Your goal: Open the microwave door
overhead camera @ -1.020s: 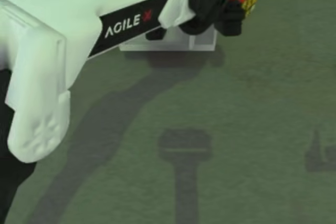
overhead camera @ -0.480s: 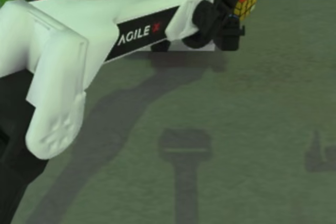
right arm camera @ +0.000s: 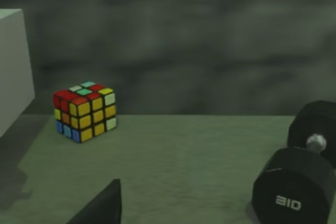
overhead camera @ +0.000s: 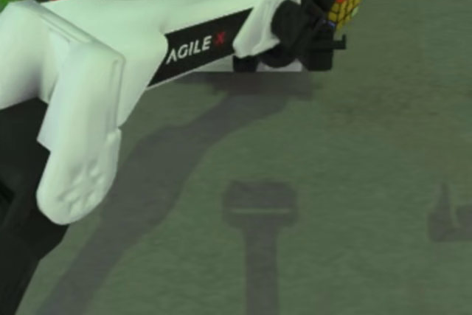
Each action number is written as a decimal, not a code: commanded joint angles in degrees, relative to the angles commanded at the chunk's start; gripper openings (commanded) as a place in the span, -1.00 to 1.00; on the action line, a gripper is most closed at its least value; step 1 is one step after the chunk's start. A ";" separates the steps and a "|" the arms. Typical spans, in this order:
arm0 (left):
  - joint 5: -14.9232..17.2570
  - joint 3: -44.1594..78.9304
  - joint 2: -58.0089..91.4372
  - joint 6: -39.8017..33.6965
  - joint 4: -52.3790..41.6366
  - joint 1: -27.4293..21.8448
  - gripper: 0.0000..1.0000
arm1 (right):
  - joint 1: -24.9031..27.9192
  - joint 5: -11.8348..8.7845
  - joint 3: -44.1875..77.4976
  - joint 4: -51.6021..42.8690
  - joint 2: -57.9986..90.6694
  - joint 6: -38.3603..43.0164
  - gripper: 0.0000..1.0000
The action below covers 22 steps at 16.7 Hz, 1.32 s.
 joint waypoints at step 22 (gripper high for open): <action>-1.20 -10.14 -5.82 -1.79 3.61 -1.95 -1.00 | 0.00 0.00 0.00 0.00 0.00 0.00 1.00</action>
